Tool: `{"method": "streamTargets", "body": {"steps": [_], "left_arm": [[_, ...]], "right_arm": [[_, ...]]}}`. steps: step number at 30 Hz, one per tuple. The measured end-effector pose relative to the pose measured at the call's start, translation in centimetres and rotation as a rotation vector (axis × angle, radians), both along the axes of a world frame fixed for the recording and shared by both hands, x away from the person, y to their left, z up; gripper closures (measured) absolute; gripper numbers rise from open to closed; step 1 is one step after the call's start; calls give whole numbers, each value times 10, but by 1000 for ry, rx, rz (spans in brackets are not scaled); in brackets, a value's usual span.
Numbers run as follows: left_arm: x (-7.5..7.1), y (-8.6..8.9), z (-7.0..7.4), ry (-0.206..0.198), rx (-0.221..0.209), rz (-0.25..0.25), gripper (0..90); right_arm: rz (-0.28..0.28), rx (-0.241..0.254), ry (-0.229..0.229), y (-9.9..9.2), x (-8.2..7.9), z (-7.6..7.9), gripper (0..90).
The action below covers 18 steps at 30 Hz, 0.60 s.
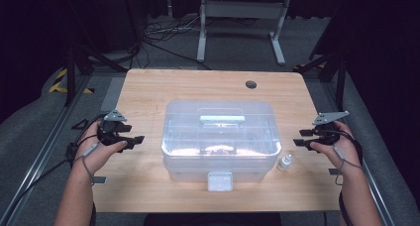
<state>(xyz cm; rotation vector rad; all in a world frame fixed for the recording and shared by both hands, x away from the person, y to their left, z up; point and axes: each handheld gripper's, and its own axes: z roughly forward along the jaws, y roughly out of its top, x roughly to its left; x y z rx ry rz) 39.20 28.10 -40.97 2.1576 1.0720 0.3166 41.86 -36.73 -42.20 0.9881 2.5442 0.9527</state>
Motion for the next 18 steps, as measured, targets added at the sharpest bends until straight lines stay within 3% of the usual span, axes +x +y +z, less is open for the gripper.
{"method": "streamTargets", "body": {"steps": [2, 3, 6, 10, 15, 18], "left_arm": [[-1, 0, -3, 0, -8, -7, 330], [-1, 0, -3, -3, 25, -12, 329], [-3, -1, -2, -10, 54, -24, 328], [-4, 0, 0, 2, 17, -20, 321], [-5, -1, -3, 9, 60, -10, 330], [-6, -3, -2, 29, 27, -21, 355]], "right_arm": [[5, 3, 3, 1, 0, 0, 489], [13, 1, 3, 1, 0, 0, 488], [23, -1, -3, 4, -1, 1, 484], [21, 1, -5, 5, -1, 1, 482], [16, 8, -1, 4, -2, 2, 482], [20, 25, 3, 5, -3, 3, 485]]}}
